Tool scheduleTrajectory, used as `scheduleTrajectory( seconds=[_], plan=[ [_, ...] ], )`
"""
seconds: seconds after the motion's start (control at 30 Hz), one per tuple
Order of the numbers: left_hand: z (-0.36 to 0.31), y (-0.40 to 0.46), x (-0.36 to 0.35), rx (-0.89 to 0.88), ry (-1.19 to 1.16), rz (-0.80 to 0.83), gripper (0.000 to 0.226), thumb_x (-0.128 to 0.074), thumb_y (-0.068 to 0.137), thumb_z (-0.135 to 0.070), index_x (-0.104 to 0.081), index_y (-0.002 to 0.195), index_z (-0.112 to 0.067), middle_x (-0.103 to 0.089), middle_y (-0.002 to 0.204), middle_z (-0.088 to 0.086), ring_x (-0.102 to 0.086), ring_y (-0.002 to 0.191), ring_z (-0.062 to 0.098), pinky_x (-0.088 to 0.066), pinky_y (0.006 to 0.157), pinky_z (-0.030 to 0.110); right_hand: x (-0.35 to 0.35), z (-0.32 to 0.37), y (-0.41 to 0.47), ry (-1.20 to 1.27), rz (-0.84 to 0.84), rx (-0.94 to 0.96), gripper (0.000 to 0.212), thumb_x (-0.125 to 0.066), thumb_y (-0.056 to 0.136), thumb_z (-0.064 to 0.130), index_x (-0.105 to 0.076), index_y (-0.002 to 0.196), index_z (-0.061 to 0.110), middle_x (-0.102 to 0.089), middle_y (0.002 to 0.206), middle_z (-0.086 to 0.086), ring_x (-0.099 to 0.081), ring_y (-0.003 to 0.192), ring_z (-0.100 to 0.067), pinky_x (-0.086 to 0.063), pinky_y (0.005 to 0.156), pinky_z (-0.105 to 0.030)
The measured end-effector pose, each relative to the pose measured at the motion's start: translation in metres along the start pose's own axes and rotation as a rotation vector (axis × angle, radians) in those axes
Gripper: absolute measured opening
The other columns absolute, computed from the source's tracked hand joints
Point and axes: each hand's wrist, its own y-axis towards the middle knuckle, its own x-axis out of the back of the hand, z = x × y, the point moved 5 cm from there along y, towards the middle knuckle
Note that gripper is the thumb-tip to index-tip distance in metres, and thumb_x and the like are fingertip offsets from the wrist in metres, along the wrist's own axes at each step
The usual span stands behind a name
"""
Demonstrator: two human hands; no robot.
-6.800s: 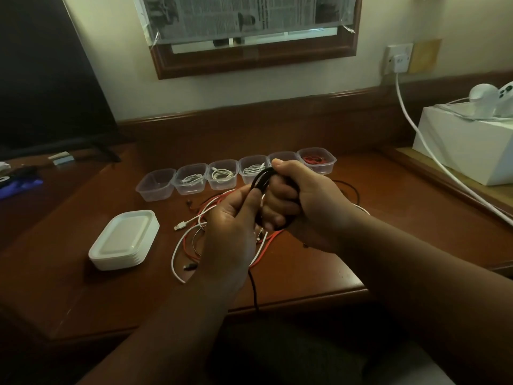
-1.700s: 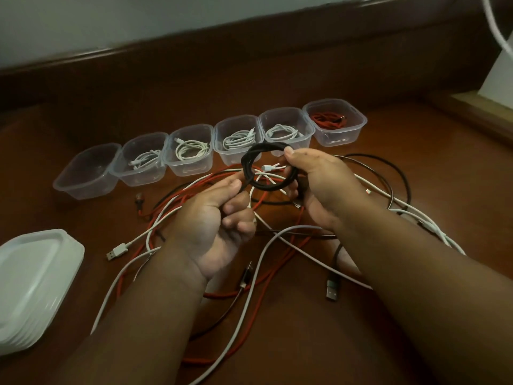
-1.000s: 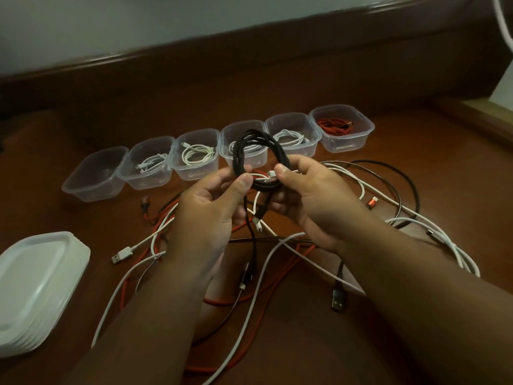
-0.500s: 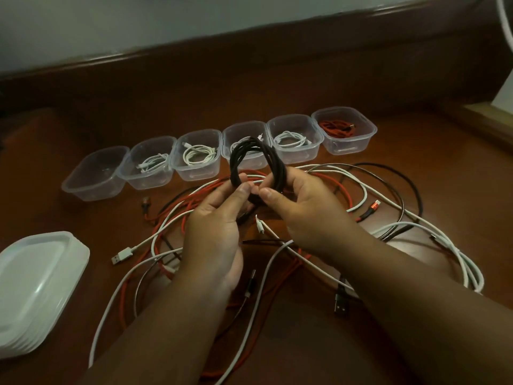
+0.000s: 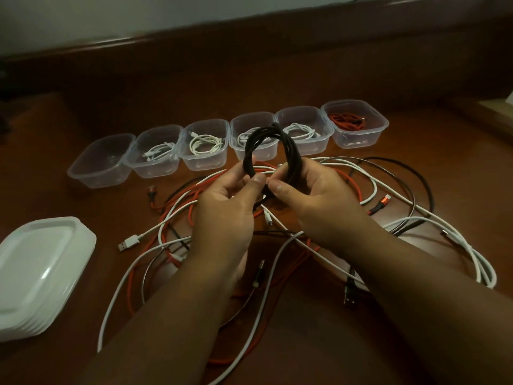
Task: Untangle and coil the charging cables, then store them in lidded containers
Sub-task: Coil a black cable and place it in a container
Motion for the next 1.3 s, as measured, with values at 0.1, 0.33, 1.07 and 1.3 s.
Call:
scheduleTrajectory(
  seconds=[0.1,0.33,1.07,1.3],
  plan=[
    [0.000,0.001,0.003,0.002,-0.010,-0.024,0.027,-0.062,0.095,-0.013,-0.070,0.117,-0.026,-0.076,0.107,0.004,-0.071,0.106,0.018,-0.050,0.102,0.046,-0.003,0.000,-0.001,0.069,0.015,-0.012,0.010,-0.053,0.099,0.018,-0.063,0.099,0.020,-0.070,0.091,0.005,-0.068,0.090,-0.003,-0.055,0.076,-0.018],
    [-0.008,-0.004,0.001,-0.104,-0.025,-0.123,0.026,-0.063,0.093,-0.007,-0.065,0.113,-0.024,-0.073,0.104,0.007,-0.072,0.098,0.014,-0.055,0.095,0.035,-0.003,-0.005,0.001,0.152,-0.065,-0.062,0.013,-0.045,0.103,0.030,-0.057,0.100,0.033,-0.070,0.088,0.013,-0.068,0.089,0.000,-0.054,0.076,-0.017],
    [-0.005,-0.002,-0.009,-0.067,-0.104,0.056,0.030,-0.056,0.095,-0.007,-0.058,0.120,-0.022,-0.076,0.100,0.004,-0.070,0.098,0.014,-0.050,0.091,0.036,0.013,-0.015,0.013,0.475,-0.155,-0.153,0.021,-0.051,0.100,0.011,-0.053,0.121,0.013,-0.072,0.087,0.002,-0.071,0.096,-0.022,-0.056,0.086,-0.039],
    [-0.003,-0.003,-0.012,0.045,-0.370,0.168,0.055,-0.057,0.080,-0.014,-0.051,0.135,-0.009,-0.074,0.097,0.007,-0.071,0.084,0.015,-0.055,0.064,0.025,0.012,-0.017,0.015,0.649,-0.088,-0.185,0.034,-0.052,0.095,0.004,-0.056,0.129,0.010,-0.071,0.085,0.002,-0.066,0.090,-0.022,-0.045,0.084,-0.044]
  ],
)
